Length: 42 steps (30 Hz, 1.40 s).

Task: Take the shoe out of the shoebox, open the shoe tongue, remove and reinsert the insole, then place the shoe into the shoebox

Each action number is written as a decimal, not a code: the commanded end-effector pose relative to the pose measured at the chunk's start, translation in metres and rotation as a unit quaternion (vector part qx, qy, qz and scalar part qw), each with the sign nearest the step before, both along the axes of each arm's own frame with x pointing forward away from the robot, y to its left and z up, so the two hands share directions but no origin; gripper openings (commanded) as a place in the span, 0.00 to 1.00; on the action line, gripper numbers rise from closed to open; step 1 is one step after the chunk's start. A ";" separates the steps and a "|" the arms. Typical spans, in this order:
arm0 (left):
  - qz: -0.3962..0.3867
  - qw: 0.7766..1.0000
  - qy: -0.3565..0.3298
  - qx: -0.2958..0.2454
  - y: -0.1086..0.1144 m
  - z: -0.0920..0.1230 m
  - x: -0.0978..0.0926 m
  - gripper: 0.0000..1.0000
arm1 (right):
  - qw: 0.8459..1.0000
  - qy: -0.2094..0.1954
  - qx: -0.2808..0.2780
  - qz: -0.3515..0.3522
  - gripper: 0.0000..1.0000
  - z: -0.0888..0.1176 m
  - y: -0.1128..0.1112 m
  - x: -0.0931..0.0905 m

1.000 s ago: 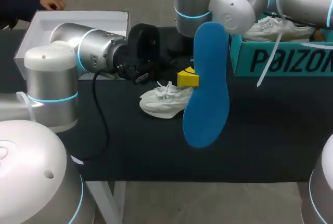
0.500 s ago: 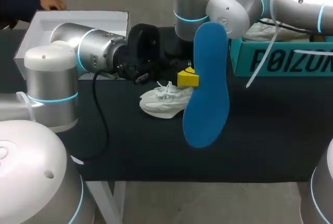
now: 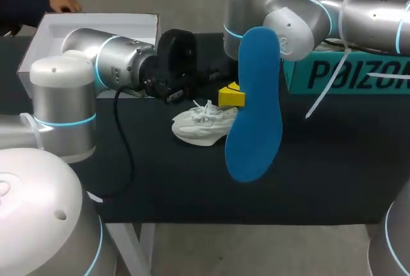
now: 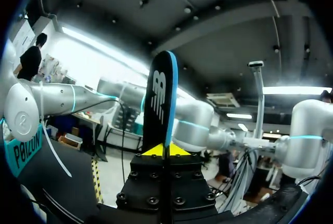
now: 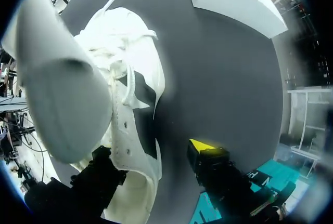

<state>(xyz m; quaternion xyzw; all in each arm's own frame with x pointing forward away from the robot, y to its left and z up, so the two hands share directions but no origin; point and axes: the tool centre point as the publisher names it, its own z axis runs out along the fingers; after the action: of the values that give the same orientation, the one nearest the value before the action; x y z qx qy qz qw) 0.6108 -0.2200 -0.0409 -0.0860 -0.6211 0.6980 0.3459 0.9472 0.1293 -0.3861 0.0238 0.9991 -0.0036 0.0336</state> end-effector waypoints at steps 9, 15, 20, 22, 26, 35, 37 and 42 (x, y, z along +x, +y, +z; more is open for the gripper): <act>0.000 1.000 0.000 -0.001 -0.001 0.000 0.000 0.00 | 1.000 0.007 -0.002 0.005 0.00 0.004 0.001 -0.003; 0.000 1.000 0.000 -0.001 -0.001 0.000 0.000 0.00 | 1.000 0.007 -0.002 0.005 0.00 0.004 0.001 -0.003; 0.000 1.000 0.000 -0.001 -0.001 0.000 0.000 0.00 | 0.988 0.041 -0.022 -0.147 0.00 0.009 0.007 -0.006; 0.000 1.000 0.000 -0.001 -0.001 0.000 0.000 0.00 | 0.964 0.065 -0.007 -0.257 0.00 0.016 0.005 -0.007; 0.000 1.000 0.000 -0.001 -0.001 0.000 0.000 0.00 | 0.913 0.065 -0.031 -0.401 0.00 0.026 0.005 -0.009; 0.000 1.000 0.000 -0.001 -0.001 0.000 0.000 0.00 | 0.824 0.091 -0.012 -0.559 0.00 0.042 0.002 -0.007; 0.000 1.000 0.000 -0.001 -0.001 0.000 0.000 0.00 | 0.806 0.107 -0.013 -0.582 0.00 0.038 -0.002 -0.010; 0.000 1.000 0.000 -0.001 -0.001 0.000 0.000 0.00 | 0.776 0.154 0.031 -0.610 0.00 0.036 -0.009 -0.021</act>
<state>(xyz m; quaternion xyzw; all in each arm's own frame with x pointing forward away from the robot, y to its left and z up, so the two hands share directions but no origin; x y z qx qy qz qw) 0.6108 -0.2200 -0.0409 -0.0860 -0.6211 0.6980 0.3459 0.9281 0.1255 -0.3492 0.3892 0.9194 -0.0341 -0.0450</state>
